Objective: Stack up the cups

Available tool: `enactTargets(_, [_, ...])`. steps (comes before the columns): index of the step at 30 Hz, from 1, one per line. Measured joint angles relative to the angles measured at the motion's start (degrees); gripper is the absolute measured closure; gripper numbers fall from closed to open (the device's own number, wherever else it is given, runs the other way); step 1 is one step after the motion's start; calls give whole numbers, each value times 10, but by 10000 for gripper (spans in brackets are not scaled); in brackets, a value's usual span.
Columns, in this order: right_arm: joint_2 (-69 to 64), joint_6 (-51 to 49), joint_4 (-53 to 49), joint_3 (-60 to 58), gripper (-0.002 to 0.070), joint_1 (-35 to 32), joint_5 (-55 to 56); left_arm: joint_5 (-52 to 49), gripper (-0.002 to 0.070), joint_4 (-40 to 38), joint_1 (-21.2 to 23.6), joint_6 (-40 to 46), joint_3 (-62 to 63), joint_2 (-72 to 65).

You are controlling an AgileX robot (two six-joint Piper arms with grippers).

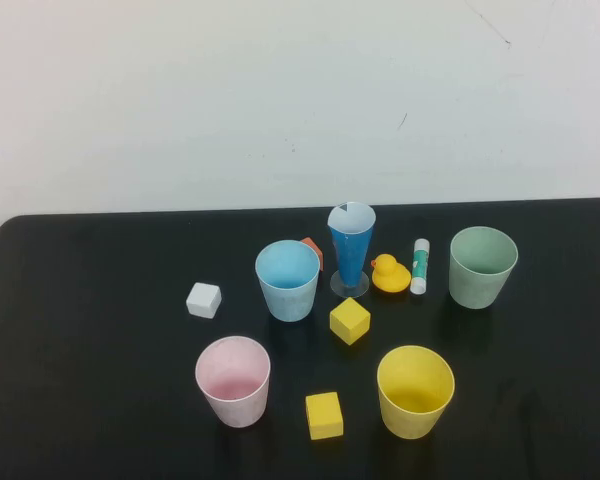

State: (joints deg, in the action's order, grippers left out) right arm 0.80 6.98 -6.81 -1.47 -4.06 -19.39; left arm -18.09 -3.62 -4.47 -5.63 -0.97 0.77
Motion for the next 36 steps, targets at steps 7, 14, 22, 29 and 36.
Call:
enactTargets(7, [0,0,9,0,678,0,0,0,677,0,0,3,0,0])
enactTargets(14, [0,0,11,0,678,0,0,0,677,1,0,3,0,0])
enactTargets(22, [0,0,11,0,678,0,0,0,677,1,0,3,0,0])
enactTargets(29, [0,0,11,0,678,0,0,0,677,1,0,3,0,0])
enactTargets(36, [0,0,11,0,678,0,0,0,677,1,0,1,0,0])
